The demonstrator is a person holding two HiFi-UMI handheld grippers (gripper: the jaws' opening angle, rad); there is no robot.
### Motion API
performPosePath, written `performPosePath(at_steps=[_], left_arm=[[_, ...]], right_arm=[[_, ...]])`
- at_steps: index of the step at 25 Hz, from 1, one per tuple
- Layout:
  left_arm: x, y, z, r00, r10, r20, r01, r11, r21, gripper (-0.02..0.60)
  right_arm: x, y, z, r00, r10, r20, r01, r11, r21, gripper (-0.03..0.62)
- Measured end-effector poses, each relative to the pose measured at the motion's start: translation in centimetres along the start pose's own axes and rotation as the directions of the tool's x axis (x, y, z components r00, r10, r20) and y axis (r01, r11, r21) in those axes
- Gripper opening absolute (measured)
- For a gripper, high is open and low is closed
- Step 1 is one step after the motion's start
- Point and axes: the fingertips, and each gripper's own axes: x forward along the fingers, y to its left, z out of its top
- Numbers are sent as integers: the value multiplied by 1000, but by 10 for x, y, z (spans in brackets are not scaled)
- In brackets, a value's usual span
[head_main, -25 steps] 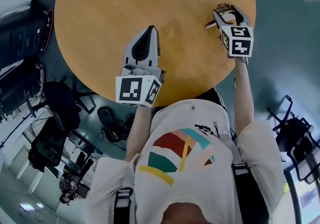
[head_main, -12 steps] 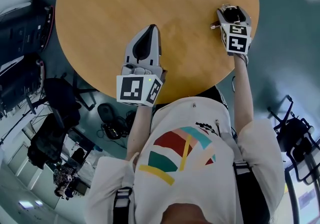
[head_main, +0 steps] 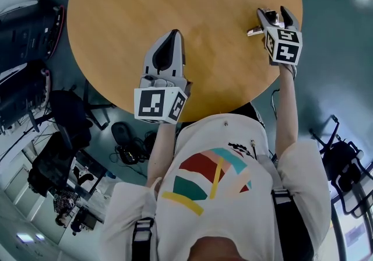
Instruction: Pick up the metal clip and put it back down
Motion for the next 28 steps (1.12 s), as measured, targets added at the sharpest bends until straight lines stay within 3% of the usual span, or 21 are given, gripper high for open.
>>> performPosePath(at_steps=[3,9,10,12,13,18,24,28], left_arm=[[-4,6,1,1000,10,9,-10,1000,-7,42],[-12,17,12,999,31,45,-30,999,-20,41],[-14,19,14,998,39,53,-38,999,-23,41],[-18,27,19,996,57,68,-55,998,-31,42],[-19,31,22,995,67,76,-65,997,-35,42],[-35,56,34,983,123,132,-117,992,-56,42],[-60,71,45,968,160,193,-149,986,-68,41],[-69,78,55,960,178,214,-164,983,-82,41]], right_arm=[[-8,3,23,999,14,48,-16,1000,27,307],[-30,28,77,979,106,172,-131,981,141,304],[-36,33,89,974,105,201,-131,984,123,258],[-51,47,114,960,105,261,-125,990,64,19],[-57,57,126,951,118,287,-135,990,40,14],[-91,118,181,878,235,417,-238,970,-44,14],[-133,185,214,772,341,536,-312,939,-147,14],[-149,222,222,740,402,539,-354,914,-197,14]])
